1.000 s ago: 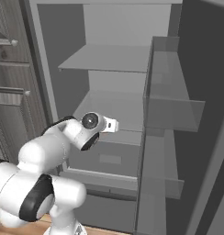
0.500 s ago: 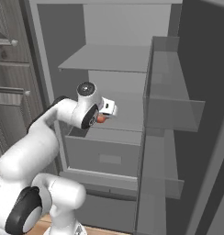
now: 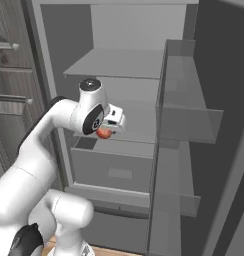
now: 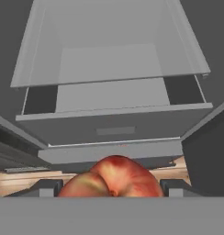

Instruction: Pick the banana and peach from the fridge and place them inside the tupperware on the counter.

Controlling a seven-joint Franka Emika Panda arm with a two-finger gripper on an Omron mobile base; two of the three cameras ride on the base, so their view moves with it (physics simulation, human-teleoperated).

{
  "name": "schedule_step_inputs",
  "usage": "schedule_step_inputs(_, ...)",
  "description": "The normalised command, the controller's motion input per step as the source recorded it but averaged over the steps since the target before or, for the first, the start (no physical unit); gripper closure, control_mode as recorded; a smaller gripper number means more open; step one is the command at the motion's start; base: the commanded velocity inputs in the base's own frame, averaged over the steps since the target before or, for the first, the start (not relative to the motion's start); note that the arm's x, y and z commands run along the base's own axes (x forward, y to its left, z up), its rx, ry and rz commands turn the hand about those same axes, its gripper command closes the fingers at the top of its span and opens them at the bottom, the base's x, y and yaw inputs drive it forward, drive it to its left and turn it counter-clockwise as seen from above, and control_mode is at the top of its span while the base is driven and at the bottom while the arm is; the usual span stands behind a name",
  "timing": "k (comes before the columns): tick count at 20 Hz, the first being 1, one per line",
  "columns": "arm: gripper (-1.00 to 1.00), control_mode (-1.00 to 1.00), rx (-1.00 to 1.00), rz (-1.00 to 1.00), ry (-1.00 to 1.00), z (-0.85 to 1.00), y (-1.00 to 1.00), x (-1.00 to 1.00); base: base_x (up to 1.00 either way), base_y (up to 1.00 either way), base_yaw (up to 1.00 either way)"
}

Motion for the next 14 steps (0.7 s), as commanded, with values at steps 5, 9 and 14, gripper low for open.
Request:
schedule_step_inputs(5, 1.00, -1.00, 0.00, 0.01, 0.02, 0.21, 0.00, -0.66, 0.00, 0.00, 0.00)
schedule_step_inputs(9, 1.00, -1.00, 0.00, 0.06, 0.02, 0.34, 0.01, -0.59, 0.00, 0.00, 0.00)
schedule_step_inputs(14, 1.00, -1.00, 0.00, 0.08, 0.09, 0.37, 0.14, -0.40, 0.00, 0.00, 0.00)
